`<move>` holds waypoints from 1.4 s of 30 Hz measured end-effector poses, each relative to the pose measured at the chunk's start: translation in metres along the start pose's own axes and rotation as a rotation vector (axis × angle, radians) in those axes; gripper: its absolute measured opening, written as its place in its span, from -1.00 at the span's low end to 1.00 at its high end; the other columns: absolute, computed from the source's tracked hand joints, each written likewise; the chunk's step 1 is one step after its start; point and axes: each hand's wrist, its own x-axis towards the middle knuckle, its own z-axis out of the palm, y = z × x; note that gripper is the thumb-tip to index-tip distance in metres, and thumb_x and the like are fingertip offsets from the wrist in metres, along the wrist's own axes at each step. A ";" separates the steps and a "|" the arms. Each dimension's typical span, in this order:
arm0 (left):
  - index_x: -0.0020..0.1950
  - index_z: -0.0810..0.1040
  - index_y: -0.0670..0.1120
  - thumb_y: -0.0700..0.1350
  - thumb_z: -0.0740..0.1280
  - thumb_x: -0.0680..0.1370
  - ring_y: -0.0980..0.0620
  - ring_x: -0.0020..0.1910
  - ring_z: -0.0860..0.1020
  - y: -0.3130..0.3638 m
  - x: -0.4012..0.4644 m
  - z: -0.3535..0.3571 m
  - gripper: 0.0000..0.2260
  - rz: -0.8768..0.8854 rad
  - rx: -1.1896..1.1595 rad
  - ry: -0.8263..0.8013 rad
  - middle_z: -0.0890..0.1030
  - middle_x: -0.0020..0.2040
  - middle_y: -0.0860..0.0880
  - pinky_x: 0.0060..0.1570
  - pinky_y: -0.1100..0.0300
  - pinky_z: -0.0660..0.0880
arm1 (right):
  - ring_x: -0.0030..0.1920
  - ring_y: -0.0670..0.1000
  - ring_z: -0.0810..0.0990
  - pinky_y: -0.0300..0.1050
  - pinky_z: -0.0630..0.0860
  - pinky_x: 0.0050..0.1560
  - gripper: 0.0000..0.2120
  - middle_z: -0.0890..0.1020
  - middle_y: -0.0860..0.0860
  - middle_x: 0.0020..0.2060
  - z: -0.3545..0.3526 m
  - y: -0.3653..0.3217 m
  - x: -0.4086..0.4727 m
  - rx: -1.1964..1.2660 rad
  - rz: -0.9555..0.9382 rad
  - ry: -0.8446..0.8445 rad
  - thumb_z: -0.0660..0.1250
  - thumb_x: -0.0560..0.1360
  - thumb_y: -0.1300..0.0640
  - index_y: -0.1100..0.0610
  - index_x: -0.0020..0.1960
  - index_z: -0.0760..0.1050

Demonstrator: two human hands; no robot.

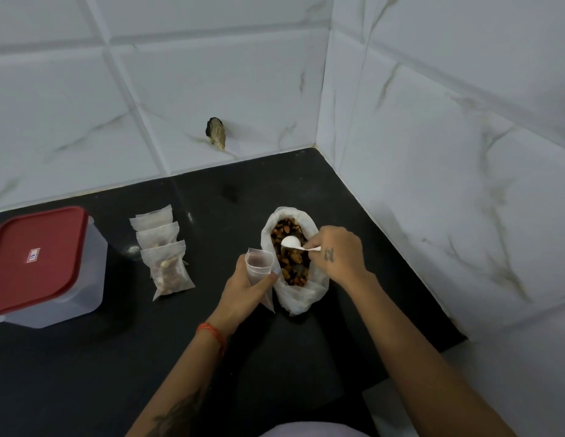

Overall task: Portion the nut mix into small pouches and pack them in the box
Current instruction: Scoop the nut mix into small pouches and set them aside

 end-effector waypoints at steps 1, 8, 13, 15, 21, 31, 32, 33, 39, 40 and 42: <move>0.26 0.24 0.14 -0.02 0.36 0.52 0.18 0.09 0.45 0.000 0.000 0.000 -0.60 -0.002 -0.008 -0.002 0.46 0.07 0.19 0.03 0.24 0.39 | -0.17 -0.07 0.55 -0.26 0.35 -0.26 -0.83 0.62 -0.06 -0.13 -0.001 0.004 -0.002 -0.007 0.023 0.028 0.34 0.50 0.07 -0.02 0.05 0.65; 0.36 0.31 0.08 0.03 0.37 0.51 0.05 0.18 0.52 -0.002 0.002 0.003 -0.55 -0.048 -0.130 -0.027 0.53 0.22 0.03 0.20 -0.04 0.50 | -0.11 -0.03 0.62 -0.18 0.54 -0.10 -0.83 0.69 -0.04 -0.10 0.002 0.004 -0.004 0.069 0.083 -0.140 0.36 0.49 0.07 0.00 0.06 0.65; 0.35 0.34 0.07 0.02 0.37 0.51 0.02 0.17 0.55 -0.003 0.001 0.006 -0.57 -0.051 -0.204 -0.033 0.55 0.22 0.00 0.12 -0.02 0.55 | -0.26 -0.09 0.64 -0.14 0.58 -0.07 -0.88 0.71 -0.05 -0.22 -0.001 0.008 -0.001 0.308 0.168 -0.302 0.44 0.40 0.13 0.00 -0.07 0.68; 0.34 0.35 0.07 -0.01 0.35 0.52 0.01 0.17 0.56 -0.001 0.000 0.007 -0.60 -0.055 -0.242 -0.045 0.55 0.22 -0.01 0.09 -0.01 0.56 | -0.28 -0.10 0.65 -0.11 0.59 -0.03 -0.90 0.70 -0.03 -0.29 0.003 0.007 -0.001 0.386 0.213 -0.343 0.45 0.39 0.14 -0.03 -0.14 0.67; 0.32 0.37 0.04 -0.03 0.33 0.54 0.01 0.13 0.59 0.002 -0.001 0.007 -0.63 -0.053 -0.283 -0.067 0.58 0.18 -0.01 -0.02 0.06 0.59 | -0.42 -0.07 0.62 -0.29 0.34 -0.44 -0.95 0.70 0.10 -0.28 -0.006 0.008 -0.002 0.736 0.432 -0.425 0.44 0.41 0.23 0.11 -0.18 0.66; 0.29 0.41 0.09 0.27 0.46 0.31 0.06 0.20 0.54 -0.003 0.002 0.001 -0.38 -0.022 -0.153 -0.045 0.57 0.21 0.05 0.23 -0.06 0.49 | -0.48 -0.12 0.55 -0.37 0.25 -0.57 -0.90 0.67 0.09 -0.30 0.007 0.013 -0.007 1.033 0.688 -0.393 0.36 0.48 0.28 0.23 -0.02 0.61; 0.28 0.41 0.11 0.29 0.46 0.28 0.06 0.20 0.54 -0.003 0.003 0.001 -0.36 -0.022 -0.144 -0.045 0.57 0.20 0.05 0.23 -0.07 0.48 | -0.48 -0.12 0.54 -0.37 0.26 -0.56 -0.90 0.66 0.09 -0.30 0.008 0.014 -0.007 1.044 0.701 -0.395 0.36 0.48 0.27 0.22 -0.02 0.61; 0.27 0.41 0.12 0.31 0.45 0.27 0.06 0.20 0.54 -0.003 0.003 0.000 -0.36 -0.024 -0.140 -0.042 0.57 0.20 0.06 0.24 -0.07 0.48 | -0.48 -0.12 0.53 -0.37 0.26 -0.56 -0.90 0.66 0.08 -0.31 0.008 0.014 -0.007 1.054 0.715 -0.398 0.36 0.48 0.27 0.22 -0.02 0.61; 0.29 0.40 0.12 0.35 0.45 0.23 0.05 0.20 0.54 -0.005 0.003 -0.003 -0.30 -0.004 -0.119 -0.038 0.57 0.20 0.06 0.25 -0.09 0.47 | -0.50 -0.13 0.51 -0.38 0.26 -0.57 -0.93 0.64 0.07 -0.34 0.011 0.014 -0.006 1.083 0.766 -0.409 0.36 0.48 0.27 0.21 -0.06 0.60; 0.30 0.39 0.11 0.34 0.44 0.23 0.06 0.20 0.54 -0.005 0.003 -0.003 -0.29 -0.003 -0.110 -0.034 0.57 0.20 0.05 0.25 -0.09 0.47 | -0.50 -0.13 0.51 -0.38 0.25 -0.57 -0.93 0.64 0.07 -0.34 0.011 0.014 -0.006 1.090 0.778 -0.410 0.36 0.48 0.27 0.22 -0.06 0.60; 0.32 0.38 0.09 0.31 0.43 0.26 0.06 0.21 0.53 -0.005 0.003 -0.003 -0.31 -0.001 -0.096 -0.035 0.57 0.21 0.05 0.26 -0.07 0.46 | -0.49 -0.13 0.50 -0.38 0.25 -0.57 -0.92 0.64 0.06 -0.35 0.010 0.014 -0.006 1.104 0.793 -0.405 0.36 0.48 0.26 0.24 -0.05 0.60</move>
